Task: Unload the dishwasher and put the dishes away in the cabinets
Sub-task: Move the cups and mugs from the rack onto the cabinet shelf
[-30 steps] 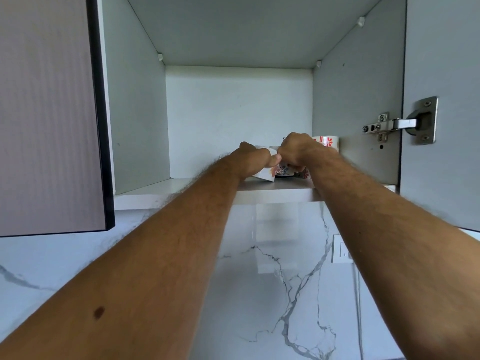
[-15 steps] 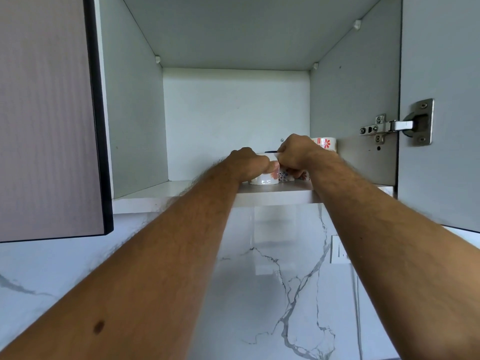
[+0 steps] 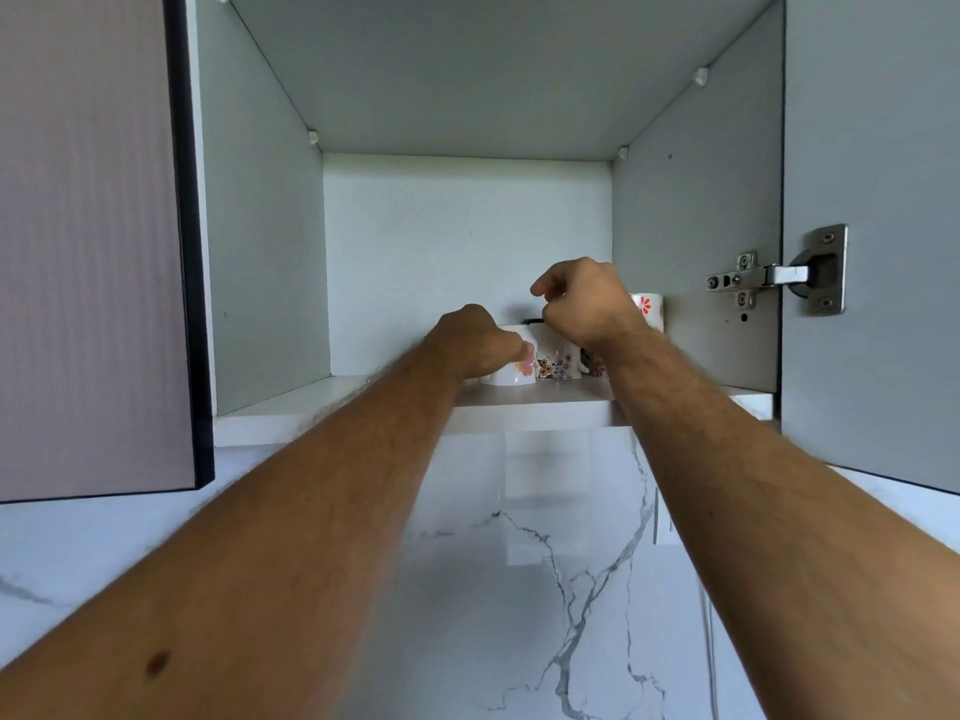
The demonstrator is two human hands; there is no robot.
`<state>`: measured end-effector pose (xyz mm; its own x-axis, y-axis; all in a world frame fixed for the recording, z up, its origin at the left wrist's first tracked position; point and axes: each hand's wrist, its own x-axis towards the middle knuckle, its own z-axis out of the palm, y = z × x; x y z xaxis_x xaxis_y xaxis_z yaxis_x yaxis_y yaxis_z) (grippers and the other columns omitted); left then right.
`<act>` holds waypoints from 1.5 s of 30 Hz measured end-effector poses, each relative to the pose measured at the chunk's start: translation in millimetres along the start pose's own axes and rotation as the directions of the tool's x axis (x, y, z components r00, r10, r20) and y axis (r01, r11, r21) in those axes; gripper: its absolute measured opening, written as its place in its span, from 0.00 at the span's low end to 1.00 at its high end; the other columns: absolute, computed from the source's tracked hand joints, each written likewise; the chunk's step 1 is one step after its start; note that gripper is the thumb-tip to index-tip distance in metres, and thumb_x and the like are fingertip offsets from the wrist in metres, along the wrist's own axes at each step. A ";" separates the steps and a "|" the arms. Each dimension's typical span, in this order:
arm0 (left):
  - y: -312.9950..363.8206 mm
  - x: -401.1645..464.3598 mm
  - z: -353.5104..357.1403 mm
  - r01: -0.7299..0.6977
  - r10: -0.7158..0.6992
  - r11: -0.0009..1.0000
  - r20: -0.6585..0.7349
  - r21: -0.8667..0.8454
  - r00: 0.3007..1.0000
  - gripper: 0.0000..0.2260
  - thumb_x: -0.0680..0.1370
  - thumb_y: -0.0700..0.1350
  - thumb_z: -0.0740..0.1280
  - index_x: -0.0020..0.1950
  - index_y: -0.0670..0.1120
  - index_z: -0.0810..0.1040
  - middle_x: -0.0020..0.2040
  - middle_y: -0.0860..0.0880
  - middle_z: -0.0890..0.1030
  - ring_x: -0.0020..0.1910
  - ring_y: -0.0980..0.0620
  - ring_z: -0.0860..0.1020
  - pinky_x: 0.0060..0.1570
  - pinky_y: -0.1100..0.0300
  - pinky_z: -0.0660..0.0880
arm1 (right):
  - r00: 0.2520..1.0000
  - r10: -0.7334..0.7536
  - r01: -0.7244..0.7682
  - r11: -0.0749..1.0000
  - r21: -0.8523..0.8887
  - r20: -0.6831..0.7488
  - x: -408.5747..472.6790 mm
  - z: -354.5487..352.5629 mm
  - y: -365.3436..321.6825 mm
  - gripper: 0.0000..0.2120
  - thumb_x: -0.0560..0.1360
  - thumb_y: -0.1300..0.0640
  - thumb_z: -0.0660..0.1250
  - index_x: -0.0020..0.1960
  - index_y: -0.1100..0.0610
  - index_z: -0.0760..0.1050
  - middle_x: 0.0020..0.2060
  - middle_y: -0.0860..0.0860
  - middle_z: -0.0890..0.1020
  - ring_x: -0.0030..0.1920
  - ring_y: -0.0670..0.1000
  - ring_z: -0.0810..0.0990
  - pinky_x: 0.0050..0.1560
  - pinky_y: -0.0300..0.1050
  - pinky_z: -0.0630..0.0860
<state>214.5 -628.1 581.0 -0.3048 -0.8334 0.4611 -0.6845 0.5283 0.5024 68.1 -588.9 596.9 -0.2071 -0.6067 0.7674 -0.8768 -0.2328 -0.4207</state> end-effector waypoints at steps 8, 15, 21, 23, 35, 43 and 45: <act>12.6 28.1 -20.0 0.111 -0.174 0.963 0.253 0.246 0.952 0.12 0.80 0.50 0.67 0.46 0.41 0.74 0.50 0.40 0.77 0.40 0.45 0.78 0.53 0.56 0.77 | 1.000 -0.025 0.025 0.999 -0.032 0.011 5.9 3.5 -1.3 0.17 0.70 0.64 0.62 0.53 0.52 0.81 0.52 0.52 0.80 0.50 0.54 0.80 0.54 0.47 0.79; 13.5 72.1 -13.3 0.181 -0.276 0.935 0.307 0.304 0.911 0.29 0.73 0.53 0.75 0.68 0.40 0.72 0.61 0.43 0.75 0.53 0.45 0.82 0.62 0.49 0.76 | 1.000 -0.018 0.018 0.999 -0.035 -0.025 7.4 3.6 4.6 0.15 0.71 0.65 0.62 0.52 0.53 0.80 0.50 0.50 0.79 0.49 0.55 0.79 0.46 0.43 0.77; -3.6 77.8 -7.1 0.094 -0.165 0.939 0.194 0.331 0.967 0.27 0.65 0.62 0.78 0.45 0.40 0.77 0.39 0.44 0.85 0.44 0.46 0.85 0.57 0.52 0.78 | 0.999 0.014 -0.015 1.000 -0.022 -0.044 9.8 2.6 10.7 0.13 0.70 0.64 0.63 0.49 0.53 0.81 0.48 0.50 0.79 0.49 0.55 0.79 0.46 0.44 0.77; -10.2 84.0 -8.7 0.076 -0.137 0.959 0.212 0.275 0.968 0.25 0.62 0.59 0.81 0.39 0.41 0.75 0.34 0.44 0.80 0.38 0.45 0.82 0.58 0.48 0.78 | 0.998 0.021 -0.022 1.000 -0.020 -0.051 9.4 2.6 11.7 0.12 0.70 0.64 0.64 0.48 0.53 0.81 0.49 0.51 0.80 0.48 0.55 0.79 0.46 0.43 0.76; -24.8 80.2 -16.1 -0.087 0.015 0.972 0.312 0.217 0.950 0.10 0.74 0.43 0.74 0.53 0.53 0.83 0.42 0.55 0.82 0.41 0.56 0.78 0.40 0.62 0.74 | 0.999 0.022 -0.023 1.000 -0.017 -0.043 6.5 3.8 10.1 0.13 0.71 0.64 0.60 0.45 0.55 0.83 0.47 0.53 0.82 0.47 0.56 0.80 0.48 0.47 0.81; -25.3 75.7 -16.8 -0.131 -0.038 0.914 0.402 0.384 0.915 0.15 0.79 0.39 0.65 0.64 0.51 0.79 0.56 0.51 0.79 0.55 0.51 0.77 0.56 0.56 0.76 | 0.999 0.020 -0.021 0.999 -0.046 -0.033 6.5 4.6 10.5 0.14 0.71 0.63 0.59 0.45 0.55 0.83 0.47 0.54 0.82 0.47 0.57 0.81 0.49 0.52 0.82; -25.2 74.9 -16.1 -0.139 -0.073 0.884 0.426 0.447 0.902 0.16 0.80 0.39 0.64 0.67 0.51 0.78 0.63 0.50 0.76 0.63 0.49 0.75 0.59 0.55 0.76 | 0.999 0.021 -0.022 0.998 -0.052 -0.029 6.6 4.8 10.7 0.14 0.72 0.63 0.58 0.46 0.56 0.83 0.47 0.55 0.82 0.47 0.57 0.81 0.48 0.52 0.82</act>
<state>219.6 -701.2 614.6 -0.5069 -0.8594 0.0673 -0.8583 0.5104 0.0528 59.5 -599.1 595.0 -0.2376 -0.5890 0.7724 -0.8934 -0.1796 -0.4118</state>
